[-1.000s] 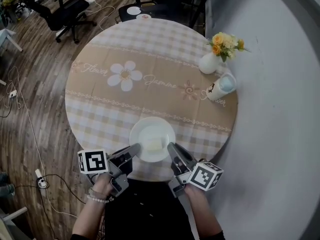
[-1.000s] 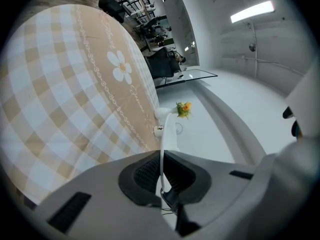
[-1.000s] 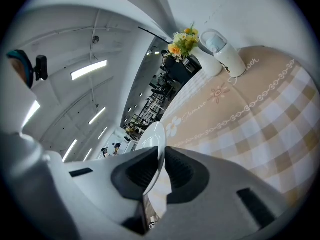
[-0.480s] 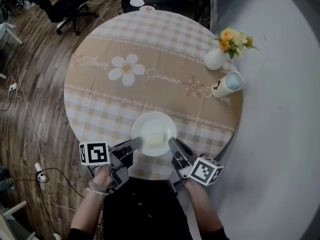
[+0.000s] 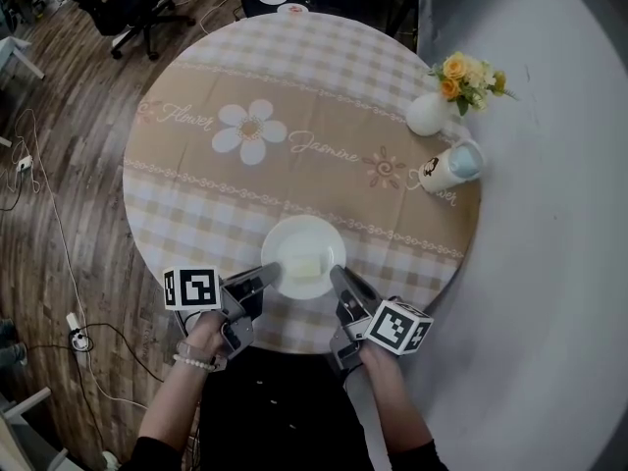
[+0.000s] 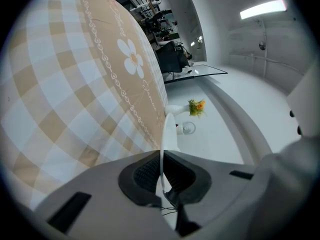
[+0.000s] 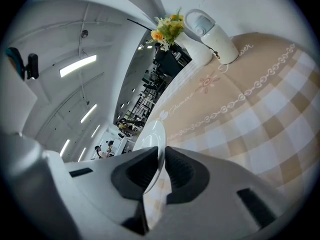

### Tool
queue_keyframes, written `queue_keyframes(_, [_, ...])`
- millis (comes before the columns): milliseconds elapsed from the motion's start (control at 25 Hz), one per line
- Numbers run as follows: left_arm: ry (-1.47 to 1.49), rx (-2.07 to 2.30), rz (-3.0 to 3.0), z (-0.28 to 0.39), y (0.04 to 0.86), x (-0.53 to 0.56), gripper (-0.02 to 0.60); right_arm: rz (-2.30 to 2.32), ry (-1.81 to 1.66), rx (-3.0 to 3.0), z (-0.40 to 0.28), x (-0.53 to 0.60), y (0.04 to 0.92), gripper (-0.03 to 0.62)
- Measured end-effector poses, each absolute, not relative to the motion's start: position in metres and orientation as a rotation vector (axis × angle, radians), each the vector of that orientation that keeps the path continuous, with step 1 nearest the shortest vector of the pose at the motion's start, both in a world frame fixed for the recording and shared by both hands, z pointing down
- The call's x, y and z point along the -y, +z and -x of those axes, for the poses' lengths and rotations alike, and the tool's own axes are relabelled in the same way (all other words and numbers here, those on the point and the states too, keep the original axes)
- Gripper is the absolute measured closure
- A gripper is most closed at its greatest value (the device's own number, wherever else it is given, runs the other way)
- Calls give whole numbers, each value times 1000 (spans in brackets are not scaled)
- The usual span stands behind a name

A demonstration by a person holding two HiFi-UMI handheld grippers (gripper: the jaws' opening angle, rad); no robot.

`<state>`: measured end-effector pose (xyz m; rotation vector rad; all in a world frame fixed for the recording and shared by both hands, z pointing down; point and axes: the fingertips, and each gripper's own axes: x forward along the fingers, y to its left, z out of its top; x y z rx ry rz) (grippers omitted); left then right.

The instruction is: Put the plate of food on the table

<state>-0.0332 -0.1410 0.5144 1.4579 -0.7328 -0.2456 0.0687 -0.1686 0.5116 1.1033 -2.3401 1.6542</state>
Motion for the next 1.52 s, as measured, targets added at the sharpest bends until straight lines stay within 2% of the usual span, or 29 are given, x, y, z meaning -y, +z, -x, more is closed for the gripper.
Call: queue_keyframes(1520, [-178,763,-1331,36,604,160,575,-1117,1685,2120,-65,187,605,568])
